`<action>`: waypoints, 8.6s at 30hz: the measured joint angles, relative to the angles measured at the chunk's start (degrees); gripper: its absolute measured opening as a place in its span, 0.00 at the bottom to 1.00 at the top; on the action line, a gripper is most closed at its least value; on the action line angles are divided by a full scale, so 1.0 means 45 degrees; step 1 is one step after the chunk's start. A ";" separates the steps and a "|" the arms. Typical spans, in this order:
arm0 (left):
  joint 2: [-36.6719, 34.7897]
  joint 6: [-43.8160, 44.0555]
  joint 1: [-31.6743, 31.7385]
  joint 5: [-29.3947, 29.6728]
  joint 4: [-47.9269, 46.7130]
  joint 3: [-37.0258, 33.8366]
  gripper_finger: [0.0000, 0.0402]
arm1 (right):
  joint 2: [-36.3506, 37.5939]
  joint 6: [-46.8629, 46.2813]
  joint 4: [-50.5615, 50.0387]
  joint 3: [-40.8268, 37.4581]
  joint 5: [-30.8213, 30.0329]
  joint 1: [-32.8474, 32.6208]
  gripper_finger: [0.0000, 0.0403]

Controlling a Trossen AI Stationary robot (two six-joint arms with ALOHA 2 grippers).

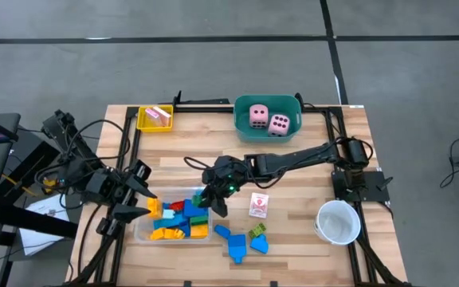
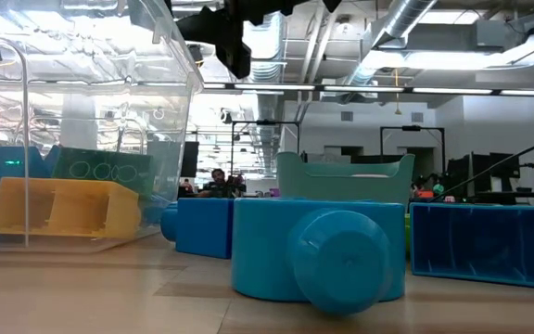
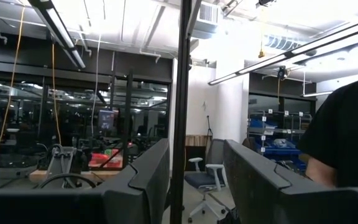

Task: Pick & Place Toys
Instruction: Put the green game piece into the transparent bin, then put the blue game piece into the transparent bin

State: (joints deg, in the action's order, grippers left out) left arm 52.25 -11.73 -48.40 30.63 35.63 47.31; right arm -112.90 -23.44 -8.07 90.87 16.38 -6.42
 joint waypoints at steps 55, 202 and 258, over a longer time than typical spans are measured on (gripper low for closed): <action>0.0010 -0.0005 0.0000 0.0301 0.0099 -0.0005 0.36 | 0.1462 0.3211 -0.5771 -0.0039 -0.0527 -0.0502 0.61; 0.0389 0.1337 0.2166 0.1899 0.0325 -0.0005 0.36 | 0.2850 0.5319 0.1092 -0.5328 -0.6044 0.1205 0.35; 0.0437 0.1005 0.2157 0.1865 -0.0294 -0.0005 0.36 | -0.2497 0.6288 -0.1707 0.3410 -0.2613 -0.1371 0.35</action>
State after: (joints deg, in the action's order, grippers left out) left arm 54.22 -7.20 -38.70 39.03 34.30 47.29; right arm -124.14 4.86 -15.75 106.21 4.62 -12.58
